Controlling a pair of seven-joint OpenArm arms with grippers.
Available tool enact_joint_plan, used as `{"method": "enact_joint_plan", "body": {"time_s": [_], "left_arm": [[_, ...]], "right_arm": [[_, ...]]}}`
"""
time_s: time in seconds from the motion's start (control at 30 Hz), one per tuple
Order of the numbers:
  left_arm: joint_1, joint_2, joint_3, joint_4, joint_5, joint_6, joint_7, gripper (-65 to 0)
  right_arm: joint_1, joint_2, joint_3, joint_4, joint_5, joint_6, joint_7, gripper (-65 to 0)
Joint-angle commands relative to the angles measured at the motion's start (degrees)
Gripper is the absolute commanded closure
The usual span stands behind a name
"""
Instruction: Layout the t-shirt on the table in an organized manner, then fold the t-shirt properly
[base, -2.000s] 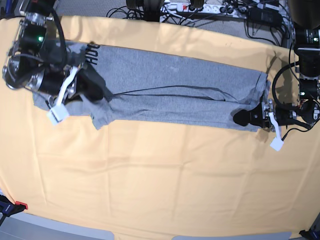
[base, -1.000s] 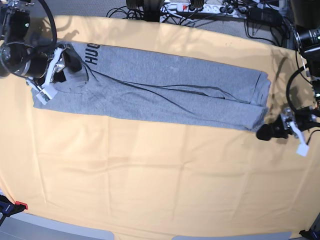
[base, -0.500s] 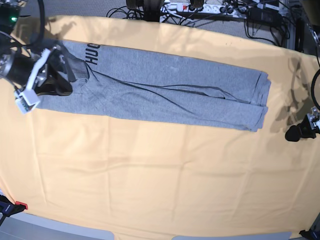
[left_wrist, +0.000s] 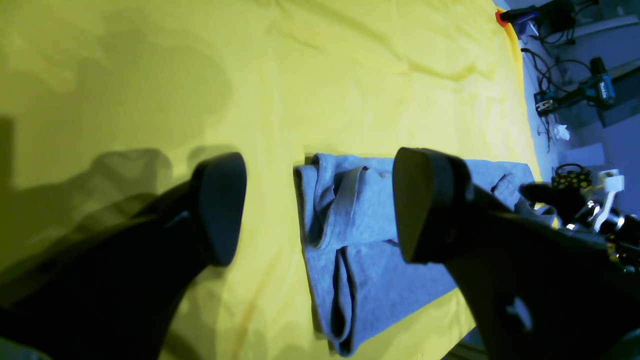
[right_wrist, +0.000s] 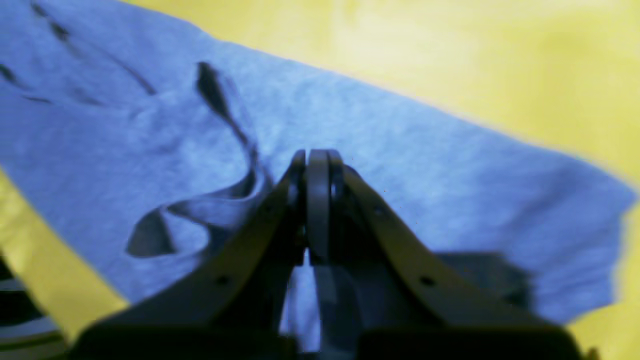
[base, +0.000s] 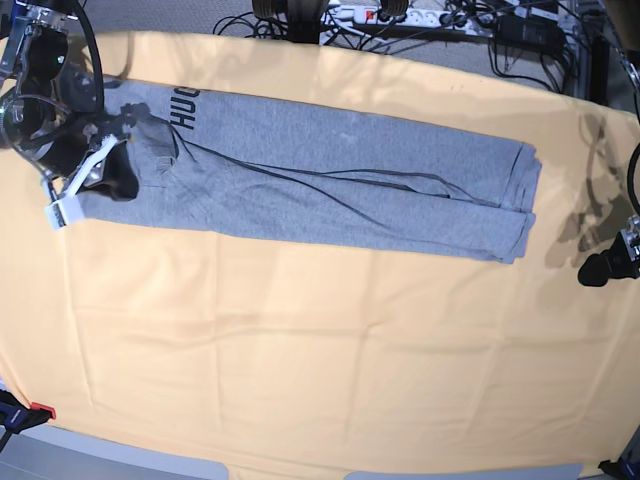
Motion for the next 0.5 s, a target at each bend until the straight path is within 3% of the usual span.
{"method": "enact_joint_plan", "body": {"time_s": [0.0,0.2,0.33,0.47], "left_arm": [[-1.1,-1.7,-0.5,0.7,-1.4,-0.3,-0.7,-47.5],[-1.1,-1.7,-0.5,0.7,-1.4,-0.3,-0.7,-47.5],[-1.1,-1.7,-0.5,0.7,-1.4,-0.3,-0.7,-47.5],[-1.1,-1.7,-0.5,0.7,-1.4,-0.3,-0.7,-47.5]], "right_arm": [[0.5,0.8,-0.8,0.7,1.2,0.3,0.3,0.0],[0.5,0.8,-6.1,1.7,2.8,0.3,-6.6,0.0],[0.4,1.0,-6.3,5.7,12.1,0.3,-16.2,0.0],[0.2,1.0,-6.3,8.9,24.0,0.3,-16.7,0.0]]}}
